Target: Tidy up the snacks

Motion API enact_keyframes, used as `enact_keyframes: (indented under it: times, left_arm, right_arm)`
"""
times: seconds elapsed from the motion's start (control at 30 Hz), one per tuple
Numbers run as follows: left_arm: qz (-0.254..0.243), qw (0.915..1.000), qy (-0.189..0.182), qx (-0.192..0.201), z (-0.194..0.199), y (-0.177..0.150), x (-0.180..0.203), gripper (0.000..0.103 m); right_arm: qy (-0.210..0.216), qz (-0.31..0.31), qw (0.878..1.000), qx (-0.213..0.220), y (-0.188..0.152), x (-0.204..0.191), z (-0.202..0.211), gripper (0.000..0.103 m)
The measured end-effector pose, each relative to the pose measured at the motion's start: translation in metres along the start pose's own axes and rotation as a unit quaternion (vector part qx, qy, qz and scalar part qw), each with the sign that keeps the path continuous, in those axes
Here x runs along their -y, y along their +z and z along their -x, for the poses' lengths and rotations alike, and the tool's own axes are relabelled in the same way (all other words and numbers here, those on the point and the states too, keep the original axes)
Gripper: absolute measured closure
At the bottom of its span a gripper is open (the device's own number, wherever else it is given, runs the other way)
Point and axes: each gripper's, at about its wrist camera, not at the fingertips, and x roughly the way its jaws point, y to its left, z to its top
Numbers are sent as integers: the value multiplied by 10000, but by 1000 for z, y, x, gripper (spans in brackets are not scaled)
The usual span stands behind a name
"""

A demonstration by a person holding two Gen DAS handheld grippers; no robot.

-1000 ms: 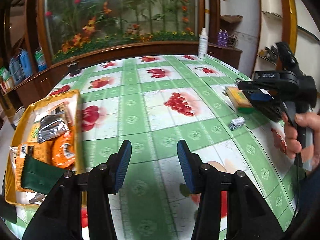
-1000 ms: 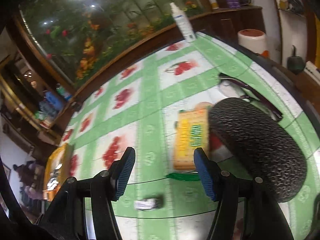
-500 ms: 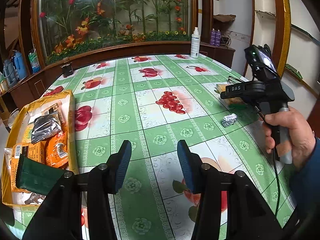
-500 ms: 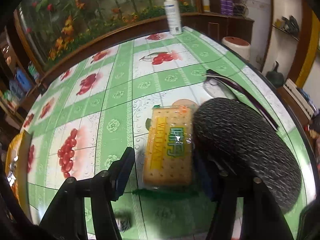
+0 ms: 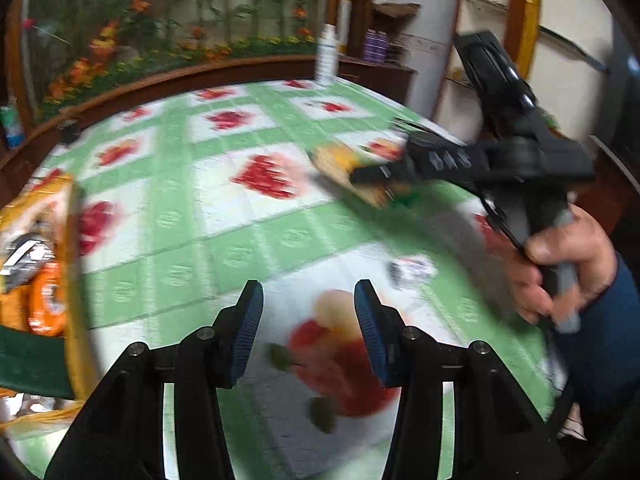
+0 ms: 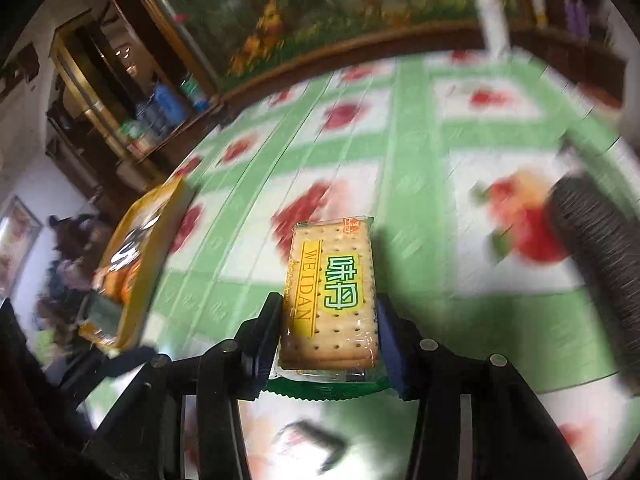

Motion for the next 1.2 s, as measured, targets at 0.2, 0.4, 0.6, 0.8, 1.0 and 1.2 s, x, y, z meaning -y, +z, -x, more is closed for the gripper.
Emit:
enact_keyframes:
  times: [0.2, 0.4, 0.6, 0.8, 1.0, 1.2]
  left_arm:
    - [-371, 9970, -603, -302, -13, 4, 33, 40]
    - [-444, 9961, -292, -707, -46, 12, 59, 40]
    - [-398, 9966, 93, -718, -61, 16, 70, 48]
    - [-296, 9973, 262, -612, -55, 13, 58, 72]
    - [-80, 9983, 385, -421, -41, 12, 39, 72]
    - [127, 9976, 672, -117, -18, 14, 13, 72]
  right_arm:
    - [153, -419, 9986, 288, 4, 19, 13, 56]
    - [225, -578, 9971, 434, 7, 24, 23, 56]
    - [145, -673, 9960, 574, 9, 27, 34, 56]
    - [208, -563, 9967, 546, 9, 21, 33, 56]
    - [254, -311, 9980, 488, 5, 8, 28, 56]
    - [302, 24, 9987, 415, 1, -11, 21, 56]
